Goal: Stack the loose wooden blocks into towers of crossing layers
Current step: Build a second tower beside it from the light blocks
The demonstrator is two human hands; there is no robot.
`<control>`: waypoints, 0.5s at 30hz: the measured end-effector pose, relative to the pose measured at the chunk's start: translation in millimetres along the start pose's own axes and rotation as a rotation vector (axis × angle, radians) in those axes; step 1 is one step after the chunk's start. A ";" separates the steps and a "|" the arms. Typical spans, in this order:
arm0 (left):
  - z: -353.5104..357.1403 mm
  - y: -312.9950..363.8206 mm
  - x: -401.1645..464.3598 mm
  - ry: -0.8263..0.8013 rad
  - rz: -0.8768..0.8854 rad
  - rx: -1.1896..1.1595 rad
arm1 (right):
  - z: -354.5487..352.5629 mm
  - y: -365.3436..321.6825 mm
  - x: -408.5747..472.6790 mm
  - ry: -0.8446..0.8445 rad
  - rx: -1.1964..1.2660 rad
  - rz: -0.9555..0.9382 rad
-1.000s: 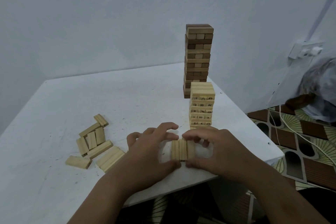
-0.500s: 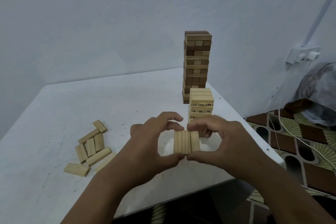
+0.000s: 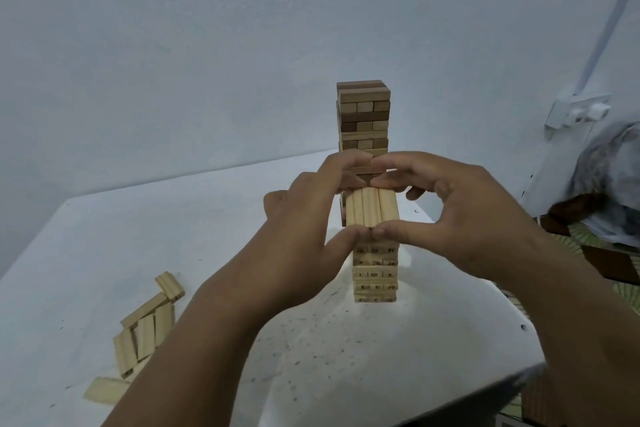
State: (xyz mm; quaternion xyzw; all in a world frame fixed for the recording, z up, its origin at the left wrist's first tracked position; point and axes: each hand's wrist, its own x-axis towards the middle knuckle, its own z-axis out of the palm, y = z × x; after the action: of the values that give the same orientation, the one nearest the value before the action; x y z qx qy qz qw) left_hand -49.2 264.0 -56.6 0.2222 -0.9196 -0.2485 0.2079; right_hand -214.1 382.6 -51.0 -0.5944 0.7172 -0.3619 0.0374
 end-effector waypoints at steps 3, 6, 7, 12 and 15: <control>9.3 -4.6 11.5 -0.012 -0.022 -0.023 | 3.1 12.4 7.3 -0.012 -0.012 0.006; 14.8 -8.2 19.1 -0.022 -0.033 -0.039 | 5.4 22.6 12.3 -0.029 -0.039 0.025; 16.2 -9.5 21.0 -0.022 -0.039 -0.042 | 6.1 25.3 13.6 -0.039 -0.043 0.036; 18.2 -10.2 24.2 -0.022 -0.051 -0.066 | 6.2 30.8 15.3 -0.068 -0.051 0.053; 18.6 -10.5 24.2 -0.014 -0.050 -0.050 | 6.3 32.0 14.4 -0.071 -0.047 0.045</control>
State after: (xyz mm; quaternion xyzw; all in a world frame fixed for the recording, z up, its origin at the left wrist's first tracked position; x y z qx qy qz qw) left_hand -74.8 250.3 -70.5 0.2381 -0.9087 -0.2779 0.2008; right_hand -241.7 367.9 -68.2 -0.5913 0.7369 -0.3226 0.0573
